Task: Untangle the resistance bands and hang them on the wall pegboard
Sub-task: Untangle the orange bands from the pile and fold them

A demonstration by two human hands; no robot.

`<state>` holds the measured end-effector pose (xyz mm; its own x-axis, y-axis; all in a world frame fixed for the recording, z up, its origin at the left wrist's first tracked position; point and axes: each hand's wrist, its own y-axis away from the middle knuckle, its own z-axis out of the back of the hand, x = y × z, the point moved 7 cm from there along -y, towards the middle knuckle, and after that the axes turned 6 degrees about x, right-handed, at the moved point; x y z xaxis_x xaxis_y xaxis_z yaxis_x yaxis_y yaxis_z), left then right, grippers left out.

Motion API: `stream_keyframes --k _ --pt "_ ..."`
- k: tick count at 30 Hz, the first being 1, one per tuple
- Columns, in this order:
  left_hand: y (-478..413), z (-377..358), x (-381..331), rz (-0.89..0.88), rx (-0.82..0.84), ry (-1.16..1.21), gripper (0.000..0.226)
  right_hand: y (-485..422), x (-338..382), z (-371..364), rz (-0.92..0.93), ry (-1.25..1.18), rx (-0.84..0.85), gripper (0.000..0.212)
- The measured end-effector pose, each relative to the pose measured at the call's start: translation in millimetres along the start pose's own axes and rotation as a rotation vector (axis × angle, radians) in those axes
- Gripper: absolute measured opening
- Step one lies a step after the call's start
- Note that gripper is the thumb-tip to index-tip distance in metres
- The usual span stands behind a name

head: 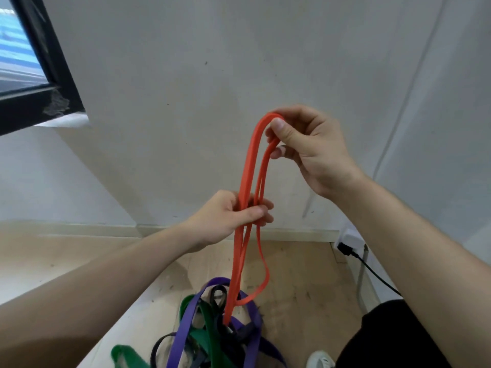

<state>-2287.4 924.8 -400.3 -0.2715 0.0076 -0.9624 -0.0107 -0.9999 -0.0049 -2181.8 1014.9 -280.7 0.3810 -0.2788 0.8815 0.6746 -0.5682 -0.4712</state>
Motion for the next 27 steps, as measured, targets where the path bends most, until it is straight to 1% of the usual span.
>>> stream_keyframes --k 6,10,14,17,19,21,22,23,25,26,27 --pt "1.7 -8.6 12.8 0.057 0.123 0.008 0.022 -4.3 -0.5 35.5 0.000 -0.050 -0.206 0.008" --pt "2.3 -9.3 23.0 0.089 0.148 -0.001 0.024 -5.9 -8.2 61.9 -0.005 -0.055 -0.326 0.007" --pt "2.3 -9.8 36.4 0.152 0.192 -0.005 0.020 -4.4 -18.3 96.8 -0.029 -0.047 -0.472 0.009" --pt "0.7 0.2 36.4 0.151 0.166 -0.024 0.019 1.0 -33.5 126.3 -0.091 -0.013 -0.562 0.008" --pt "-1.1 14.1 29.8 0.116 0.091 -0.045 0.018 5.9 -48.6 142.2 -0.169 0.017 -0.579 0.007" --pt "-1.4 31.4 23.2 0.084 -0.018 -0.047 0.015 12.3 -70.6 151.6 -0.317 0.055 -0.526 0.012" --pt "-1.0 41.1 21.0 0.069 -0.082 -0.038 0.014 16.3 -83.1 153.0 -0.413 0.109 -0.458 0.014" --pt "-0.1 50.6 19.6 0.058 -0.143 -0.035 0.013 21.0 -95.7 152.2 -0.515 0.193 -0.358 0.015" --pt "3.2 66.2 16.1 0.041 -0.229 -0.069 0.010 33.6 -119.3 146.6 -0.712 0.412 -0.104 0.009" --pt "5.0 71.1 13.6 0.036 -0.248 -0.105 0.009 40.8 -129.5 142.9 -0.798 0.522 0.032 0.006" --pt "7.0 74.5 11.2 0.033 -0.254 -0.149 0.009 47.8 -137.7 137.5 -0.871 0.621 0.167 0.009"
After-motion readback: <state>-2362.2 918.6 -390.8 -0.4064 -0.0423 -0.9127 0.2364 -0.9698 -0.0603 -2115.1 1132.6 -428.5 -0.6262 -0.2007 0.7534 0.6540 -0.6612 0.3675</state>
